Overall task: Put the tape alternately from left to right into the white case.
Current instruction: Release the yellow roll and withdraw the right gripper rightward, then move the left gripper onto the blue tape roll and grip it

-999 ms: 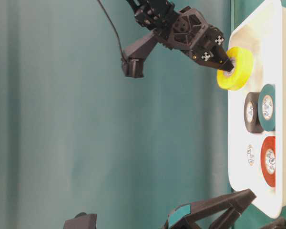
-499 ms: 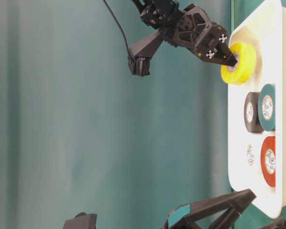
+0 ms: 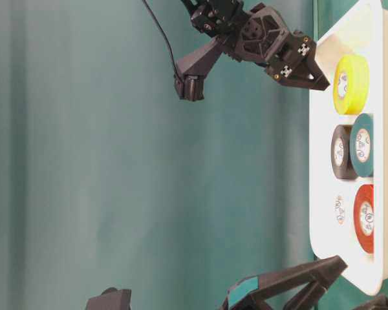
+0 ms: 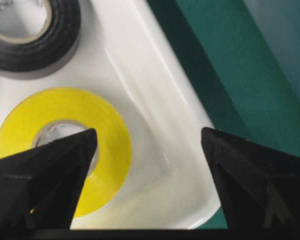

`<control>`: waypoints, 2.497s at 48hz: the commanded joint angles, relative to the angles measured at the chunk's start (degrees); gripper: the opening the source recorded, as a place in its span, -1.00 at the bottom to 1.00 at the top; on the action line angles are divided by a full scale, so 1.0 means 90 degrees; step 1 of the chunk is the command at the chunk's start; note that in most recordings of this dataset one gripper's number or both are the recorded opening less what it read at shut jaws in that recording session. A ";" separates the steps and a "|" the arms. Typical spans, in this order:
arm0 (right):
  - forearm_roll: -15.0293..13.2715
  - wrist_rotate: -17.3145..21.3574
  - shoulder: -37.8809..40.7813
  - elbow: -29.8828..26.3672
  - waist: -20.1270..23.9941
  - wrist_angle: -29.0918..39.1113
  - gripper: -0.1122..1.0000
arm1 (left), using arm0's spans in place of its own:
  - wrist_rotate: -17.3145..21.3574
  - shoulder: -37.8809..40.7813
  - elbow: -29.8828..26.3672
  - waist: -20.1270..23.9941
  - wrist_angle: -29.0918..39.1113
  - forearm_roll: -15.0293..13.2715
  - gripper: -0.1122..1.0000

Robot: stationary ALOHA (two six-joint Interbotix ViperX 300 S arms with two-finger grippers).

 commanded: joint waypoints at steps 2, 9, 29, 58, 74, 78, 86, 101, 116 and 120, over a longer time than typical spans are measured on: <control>-0.0020 0.0020 -0.0352 0.0039 0.0059 -0.0059 0.73 | 0.0010 -0.0068 -0.0146 -0.0020 -0.0049 -0.0010 0.99; -0.0020 0.0020 -0.0576 0.0254 0.0156 -0.0166 0.73 | 0.0020 -0.0068 -0.0176 -0.0020 -0.0049 -0.0010 0.99; -0.0020 0.0010 -0.1631 0.1201 0.0742 -0.0947 0.73 | 0.0068 -0.0059 -0.0293 -0.0010 -0.0049 -0.0010 0.99; -0.0020 0.0000 -0.3027 0.2529 0.1328 -0.1367 0.73 | 0.0059 -0.0059 -0.0303 -0.0010 -0.0049 -0.0010 0.99; -0.0020 -0.0010 -0.2900 0.2490 0.1406 -0.1367 0.73 | -0.0312 0.0605 -0.0811 -0.0029 -0.0176 -0.0020 0.99; -0.0020 -0.0010 -0.2861 0.2500 0.1416 -0.1367 0.73 | -0.0264 0.0938 -0.1094 -0.0088 -0.0166 -0.0010 0.99; -0.0020 -0.0010 -0.2842 0.2500 0.1416 -0.1377 0.73 | -0.0254 0.1348 -0.1475 -0.0293 -0.0156 0.0010 0.99; -0.0020 -0.0010 -0.2842 0.2510 0.1416 -0.1377 0.73 | -0.0254 0.1924 -0.1885 -0.0557 -0.0146 0.0010 0.99; -0.0020 -0.0010 -0.2842 0.2568 0.1416 -0.1367 0.73 | -0.0254 0.2324 -0.2227 -0.0566 -0.0137 0.0010 0.99; -0.0020 -0.0010 -0.2842 0.2568 0.1416 -0.1377 0.73 | -0.0264 0.2432 -0.2314 -0.0557 -0.0107 0.0010 0.99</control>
